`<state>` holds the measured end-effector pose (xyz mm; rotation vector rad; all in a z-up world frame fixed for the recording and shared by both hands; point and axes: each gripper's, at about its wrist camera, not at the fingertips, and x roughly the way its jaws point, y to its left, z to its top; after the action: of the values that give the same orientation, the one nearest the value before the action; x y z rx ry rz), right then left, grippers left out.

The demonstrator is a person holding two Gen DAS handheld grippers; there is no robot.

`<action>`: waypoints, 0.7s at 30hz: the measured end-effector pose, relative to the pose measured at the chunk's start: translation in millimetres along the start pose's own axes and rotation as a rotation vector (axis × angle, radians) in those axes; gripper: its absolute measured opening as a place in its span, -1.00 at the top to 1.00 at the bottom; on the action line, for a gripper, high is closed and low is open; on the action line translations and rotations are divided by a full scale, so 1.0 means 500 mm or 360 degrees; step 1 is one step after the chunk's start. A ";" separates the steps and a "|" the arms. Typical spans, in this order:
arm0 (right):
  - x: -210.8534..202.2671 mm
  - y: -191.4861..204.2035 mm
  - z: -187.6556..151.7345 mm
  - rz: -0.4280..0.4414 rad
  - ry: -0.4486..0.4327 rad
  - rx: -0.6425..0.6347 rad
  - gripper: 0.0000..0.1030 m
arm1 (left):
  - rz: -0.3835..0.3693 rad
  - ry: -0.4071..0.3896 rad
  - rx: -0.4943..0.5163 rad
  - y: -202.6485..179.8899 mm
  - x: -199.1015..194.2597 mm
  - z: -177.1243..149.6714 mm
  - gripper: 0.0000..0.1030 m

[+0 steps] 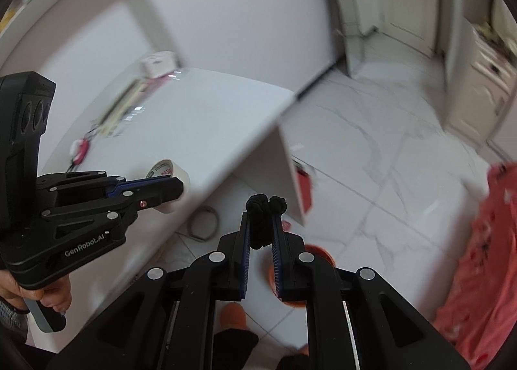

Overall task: Collect trash
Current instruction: 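Carry the tape roll and hair tie with both tools over the orange bucket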

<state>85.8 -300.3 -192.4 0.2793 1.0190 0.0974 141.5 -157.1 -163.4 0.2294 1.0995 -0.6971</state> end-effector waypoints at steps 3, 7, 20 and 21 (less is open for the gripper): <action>0.018 -0.039 -0.023 -0.0033 0.0035 0.0073 0.75 | -0.0072 0.0086 0.0059 -0.032 0.060 -0.005 0.84; 0.061 -0.089 -0.060 -0.0062 0.0092 0.0189 0.75 | -0.0157 0.0197 0.0105 -0.060 0.137 -0.021 0.84; 0.297 -0.180 -0.164 -0.0069 0.0311 0.0402 0.75 | -0.0236 0.0483 0.0063 -0.044 0.340 -0.102 0.84; 0.313 -0.185 -0.171 -0.0067 0.0324 0.0409 0.75 | -0.0240 0.0498 0.0064 -0.044 0.353 -0.106 0.84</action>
<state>90.4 -340.7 -388.9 0.4890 1.2408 -0.0448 136.1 -218.5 -338.3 0.2990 1.4130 -0.8374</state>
